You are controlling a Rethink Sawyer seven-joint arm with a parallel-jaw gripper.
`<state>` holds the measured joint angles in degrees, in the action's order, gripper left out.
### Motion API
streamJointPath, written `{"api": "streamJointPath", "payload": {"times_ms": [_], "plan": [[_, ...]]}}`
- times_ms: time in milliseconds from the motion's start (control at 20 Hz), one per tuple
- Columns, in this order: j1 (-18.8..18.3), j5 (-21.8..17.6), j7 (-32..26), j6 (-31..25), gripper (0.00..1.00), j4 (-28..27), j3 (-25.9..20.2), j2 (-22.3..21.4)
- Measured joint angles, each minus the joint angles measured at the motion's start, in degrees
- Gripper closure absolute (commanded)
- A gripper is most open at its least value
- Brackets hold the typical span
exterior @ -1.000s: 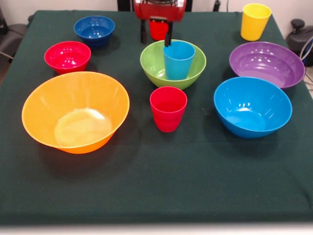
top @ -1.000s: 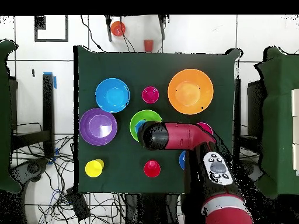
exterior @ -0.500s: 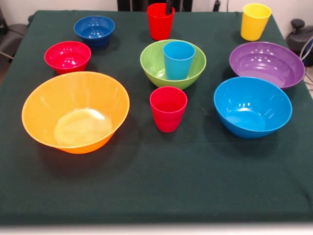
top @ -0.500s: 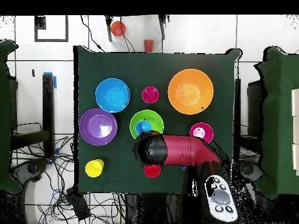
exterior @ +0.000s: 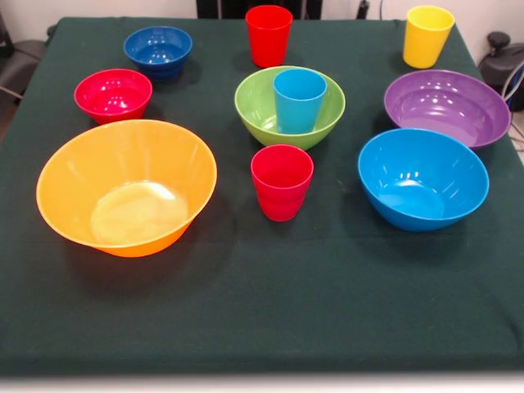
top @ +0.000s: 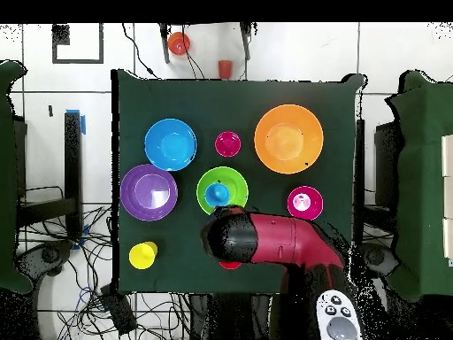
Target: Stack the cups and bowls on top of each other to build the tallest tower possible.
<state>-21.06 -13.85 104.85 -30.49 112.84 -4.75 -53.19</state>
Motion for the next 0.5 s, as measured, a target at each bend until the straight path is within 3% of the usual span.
{"api": "streamJointPath", "payload": {"times_ms": [500], "plan": [[-1.2, 0.0, 0.0, -1.9, 0.0, 2.6, 0.0, -3.2]]}}
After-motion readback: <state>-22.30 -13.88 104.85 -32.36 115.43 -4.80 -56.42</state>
